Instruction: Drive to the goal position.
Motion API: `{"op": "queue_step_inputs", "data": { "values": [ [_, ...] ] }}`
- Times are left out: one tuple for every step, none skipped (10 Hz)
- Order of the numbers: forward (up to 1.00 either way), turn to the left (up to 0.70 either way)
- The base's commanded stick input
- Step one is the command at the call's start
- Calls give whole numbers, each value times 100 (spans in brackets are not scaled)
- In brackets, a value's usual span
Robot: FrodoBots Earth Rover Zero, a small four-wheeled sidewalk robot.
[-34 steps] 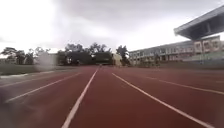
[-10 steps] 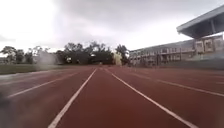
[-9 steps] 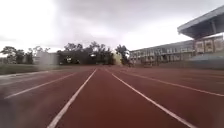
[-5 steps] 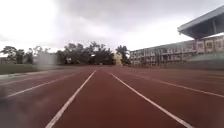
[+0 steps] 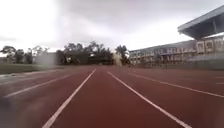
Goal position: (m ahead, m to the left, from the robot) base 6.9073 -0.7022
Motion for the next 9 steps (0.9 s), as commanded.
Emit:
{"op": "queue_step_inputs", "data": {
  "values": [
    [45, 0],
    [45, 0],
    [45, 0],
    [45, 0],
    [45, 0],
    [45, 0],
    [45, 0],
    [45, 0],
    [45, 0]
  ]
}}
